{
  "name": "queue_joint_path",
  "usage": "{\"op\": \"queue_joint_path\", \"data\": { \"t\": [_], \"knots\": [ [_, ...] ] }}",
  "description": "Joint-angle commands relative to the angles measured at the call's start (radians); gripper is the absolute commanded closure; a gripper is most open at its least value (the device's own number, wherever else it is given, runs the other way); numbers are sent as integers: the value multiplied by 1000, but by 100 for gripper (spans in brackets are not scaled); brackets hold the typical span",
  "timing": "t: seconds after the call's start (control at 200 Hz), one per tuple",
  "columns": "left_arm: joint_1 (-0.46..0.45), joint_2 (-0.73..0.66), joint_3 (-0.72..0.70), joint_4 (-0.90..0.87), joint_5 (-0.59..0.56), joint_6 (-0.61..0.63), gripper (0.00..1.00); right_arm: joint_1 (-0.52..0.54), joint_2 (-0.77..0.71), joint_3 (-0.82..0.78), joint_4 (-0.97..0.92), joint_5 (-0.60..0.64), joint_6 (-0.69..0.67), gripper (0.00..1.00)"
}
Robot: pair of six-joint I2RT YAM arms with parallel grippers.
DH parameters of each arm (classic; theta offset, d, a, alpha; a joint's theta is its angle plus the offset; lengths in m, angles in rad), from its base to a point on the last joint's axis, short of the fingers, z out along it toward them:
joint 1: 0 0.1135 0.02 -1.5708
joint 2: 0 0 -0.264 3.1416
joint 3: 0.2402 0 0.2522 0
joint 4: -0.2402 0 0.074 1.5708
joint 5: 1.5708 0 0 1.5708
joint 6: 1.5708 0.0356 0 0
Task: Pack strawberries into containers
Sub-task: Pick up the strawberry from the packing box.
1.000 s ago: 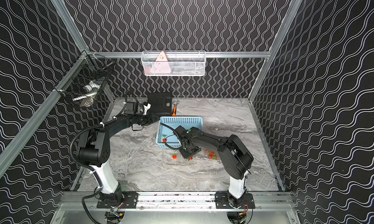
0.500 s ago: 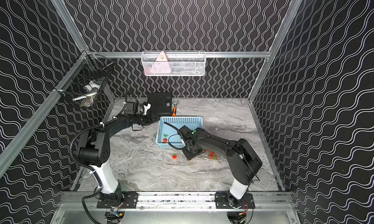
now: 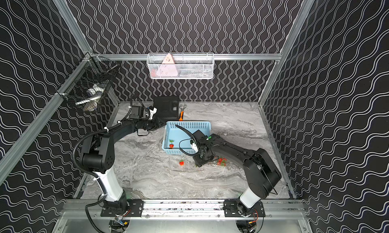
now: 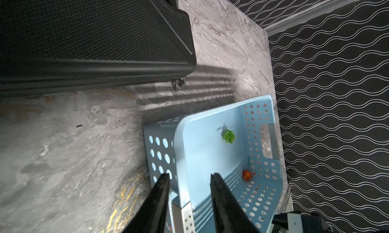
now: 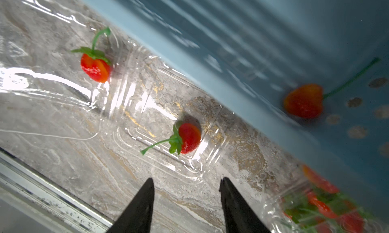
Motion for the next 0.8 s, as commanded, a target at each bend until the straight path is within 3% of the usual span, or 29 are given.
{"op": "queue_joint_path", "data": {
  "t": [0.0, 0.796],
  "knots": [
    [0, -3, 10, -3, 5, 22, 62, -1, 2, -5, 24, 0, -58, 46],
    [0, 1, 14, -12, 4, 31, 62, 28, 173, 41, 47, -27, -104, 44]
  ]
}}
